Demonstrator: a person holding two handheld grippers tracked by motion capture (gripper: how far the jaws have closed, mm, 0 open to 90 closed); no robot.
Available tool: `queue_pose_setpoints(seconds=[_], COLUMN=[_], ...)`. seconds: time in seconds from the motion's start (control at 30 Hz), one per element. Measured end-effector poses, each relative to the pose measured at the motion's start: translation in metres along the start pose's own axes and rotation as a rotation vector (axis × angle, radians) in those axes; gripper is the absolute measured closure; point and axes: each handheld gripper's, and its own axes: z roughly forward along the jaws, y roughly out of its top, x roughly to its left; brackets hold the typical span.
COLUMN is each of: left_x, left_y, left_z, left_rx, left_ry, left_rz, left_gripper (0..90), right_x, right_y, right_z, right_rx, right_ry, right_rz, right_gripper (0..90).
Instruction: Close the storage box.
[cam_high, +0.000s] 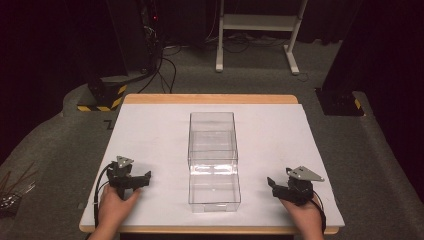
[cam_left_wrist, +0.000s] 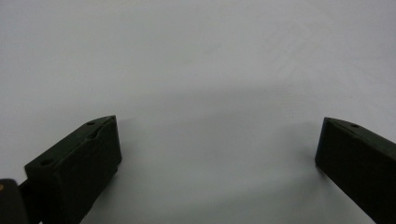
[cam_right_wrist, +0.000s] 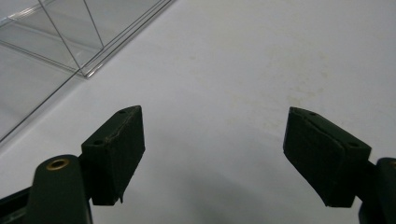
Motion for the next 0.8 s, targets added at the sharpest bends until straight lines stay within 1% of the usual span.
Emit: queue_pose_setpoints(seconds=[0.17, 0.23, 0.37, 0.4, 0.53, 0.57, 0.6, 0.67, 0.8], left_x=[0.0, 0.0, 0.0, 0.0, 0.0, 0.0, 0.0, 0.0, 0.0], left_y=[0.0, 0.0, 0.0, 0.0, 0.0, 0.0, 0.0, 0.0, 0.0], left_z=[0.0, 0.0, 0.0, 0.0, 0.0, 0.0, 0.0, 0.0, 0.0], left_rx=[0.0, 0.0, 0.0, -0.001, -0.001, -0.001, -0.001, -0.001, -0.002], left_ry=[0.0, 0.0, -0.001, 0.0, 0.0, 0.0, 0.0, 0.0, 0.0], left_rz=[0.0, 0.0, -0.001, -0.001, -0.001, 0.0, 0.0, -0.002, -0.001], left_gripper=[0.5, 0.5, 0.5, 0.5, 0.5, 0.5, 0.5, 0.5, 0.5], right_x=[0.006, 0.006, 0.006, 0.006, 0.007, 0.009, 0.009, 0.013, 0.019], right_y=[-0.001, -0.001, 0.001, 0.001, 0.002, 0.002, 0.002, 0.003, 0.006], right_z=[-0.003, -0.004, -0.007, -0.009, -0.012, -0.015, -0.015, -0.017, -0.021], right_rx=[-0.013, -0.011, -0.026, -0.039, -0.043, -0.048, -0.048, -0.054, -0.069], right_ry=[0.0, 0.003, 0.006, 0.012, 0.025, 0.038, 0.038, 0.052, 0.062], right_rz=[-0.003, -0.005, -0.003, 0.006, 0.008, 0.011, 0.011, 0.007, -0.006], right_gripper=[20.6, 20.5, 20.6, 20.9, 21.5, 21.7, 21.7, 21.8, 22.0])
